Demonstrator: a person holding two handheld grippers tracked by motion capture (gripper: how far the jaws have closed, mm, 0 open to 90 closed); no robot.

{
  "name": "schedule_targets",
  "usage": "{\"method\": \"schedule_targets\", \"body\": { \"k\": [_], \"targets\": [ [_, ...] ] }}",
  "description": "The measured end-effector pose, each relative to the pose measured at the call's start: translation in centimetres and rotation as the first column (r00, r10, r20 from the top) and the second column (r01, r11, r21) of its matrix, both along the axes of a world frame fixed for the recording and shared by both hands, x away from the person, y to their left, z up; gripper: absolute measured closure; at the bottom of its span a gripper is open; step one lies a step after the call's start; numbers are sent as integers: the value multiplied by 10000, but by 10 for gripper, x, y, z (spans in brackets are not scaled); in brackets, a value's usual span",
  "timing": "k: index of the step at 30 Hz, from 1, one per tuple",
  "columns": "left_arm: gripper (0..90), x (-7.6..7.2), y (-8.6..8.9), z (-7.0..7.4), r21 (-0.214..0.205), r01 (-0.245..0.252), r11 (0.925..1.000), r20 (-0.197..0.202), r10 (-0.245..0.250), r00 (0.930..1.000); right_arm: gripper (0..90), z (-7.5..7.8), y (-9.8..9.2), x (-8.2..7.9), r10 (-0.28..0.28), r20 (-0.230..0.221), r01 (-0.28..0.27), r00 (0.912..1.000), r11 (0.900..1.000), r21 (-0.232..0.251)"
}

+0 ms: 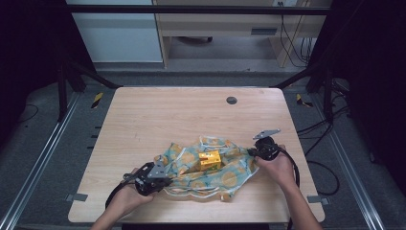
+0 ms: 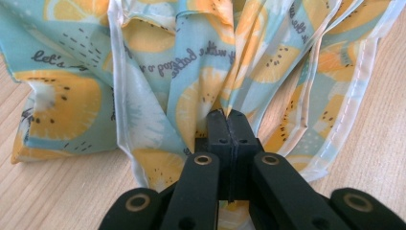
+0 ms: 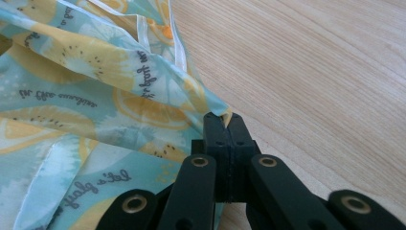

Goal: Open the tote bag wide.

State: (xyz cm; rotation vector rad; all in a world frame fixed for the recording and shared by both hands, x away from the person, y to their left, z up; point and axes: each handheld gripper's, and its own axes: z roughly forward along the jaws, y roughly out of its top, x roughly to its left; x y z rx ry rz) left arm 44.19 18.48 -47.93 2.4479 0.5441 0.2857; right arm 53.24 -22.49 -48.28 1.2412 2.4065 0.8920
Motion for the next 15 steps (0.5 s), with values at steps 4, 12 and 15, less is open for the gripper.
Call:
{"method": "schedule_targets", "body": {
  "k": [4,12,15],
  "targets": [
    [900,0,2,-2,-21,-29,10000,-28,29,10000,900,-1,0,0,16,10,-16,10000,10000,-72],
    [900,1,2,-3,-12,-48,10000,-94,48,9999,900,-3,-1,4,-87,71,87,9999,9999,-102],
    [900,1,2,-3,46,-66,10000,-66,67,10000,900,-3,-1,5,-165,-9,165,9999,9998,-60]
  ]
}}
